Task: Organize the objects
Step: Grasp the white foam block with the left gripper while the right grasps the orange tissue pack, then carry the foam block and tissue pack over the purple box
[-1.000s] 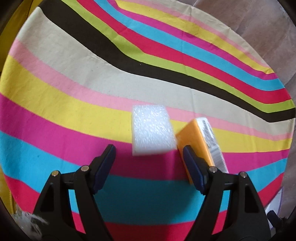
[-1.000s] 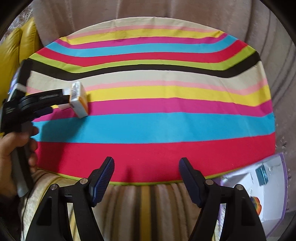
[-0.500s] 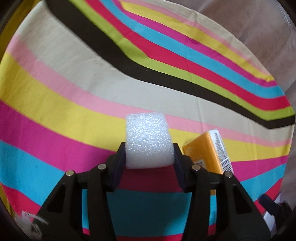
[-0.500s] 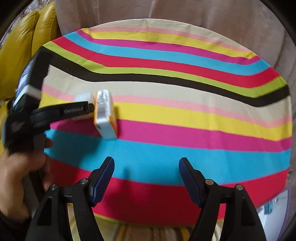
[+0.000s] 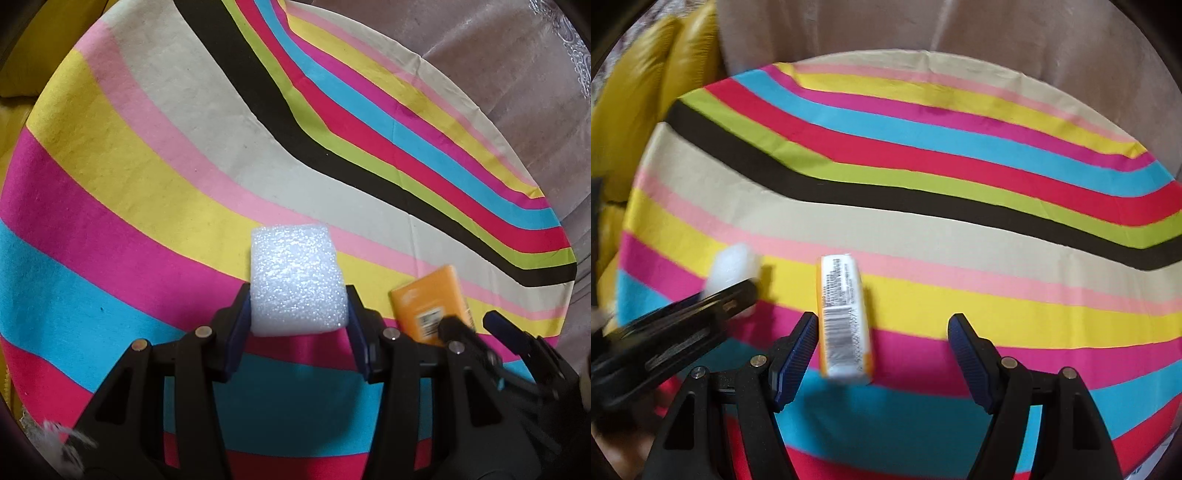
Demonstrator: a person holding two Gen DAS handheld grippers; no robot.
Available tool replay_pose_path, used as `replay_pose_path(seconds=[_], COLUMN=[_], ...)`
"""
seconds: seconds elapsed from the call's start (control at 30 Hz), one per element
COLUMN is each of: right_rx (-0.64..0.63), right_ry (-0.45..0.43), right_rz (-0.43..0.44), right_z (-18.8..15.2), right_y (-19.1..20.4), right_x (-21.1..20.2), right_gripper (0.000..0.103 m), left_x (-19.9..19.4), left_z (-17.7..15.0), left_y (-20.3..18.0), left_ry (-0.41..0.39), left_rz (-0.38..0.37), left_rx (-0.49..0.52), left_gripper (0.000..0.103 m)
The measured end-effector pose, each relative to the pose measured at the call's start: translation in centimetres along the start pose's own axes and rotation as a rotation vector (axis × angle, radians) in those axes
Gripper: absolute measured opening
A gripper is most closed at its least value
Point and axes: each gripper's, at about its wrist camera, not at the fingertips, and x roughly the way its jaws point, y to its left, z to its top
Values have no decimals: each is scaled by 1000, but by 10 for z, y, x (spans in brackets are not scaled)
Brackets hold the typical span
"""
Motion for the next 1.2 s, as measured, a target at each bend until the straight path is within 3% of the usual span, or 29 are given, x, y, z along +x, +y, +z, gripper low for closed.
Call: replay_pose_path(seconds=[0.17, 0.23, 0.4, 0.57, 0.67, 0.73, 1.2], right_rx=[77, 89, 43, 9, 20, 11, 92], right_ry=[31, 27, 44, 60, 74, 67, 63], right_rz=[-39, -16, 36, -2, -6, -16, -49], right_z=[0, -2, -7, -9, -11, -12, -31], right_y=[-29, -35, -25, -17, -20, -20, -33], right_x=[13, 12, 17, 26, 33, 31, -13], right_gripper=[73, 73, 73, 73, 63, 53, 53], left_x=[4, 5, 6, 6, 6, 5, -25], left_z=[3, 3, 4, 4, 2, 1, -26], left_y=[5, 5, 4, 5, 3, 1, -26], left_ry=[11, 13, 13, 10, 7, 3, -1], left_rz=[-18, -23, -28, -26, -24, -23, -72], left_rx=[-12, -11, -4, 2, 8, 15, 70], left_gripper=[52, 52, 52, 52, 52, 52, 52])
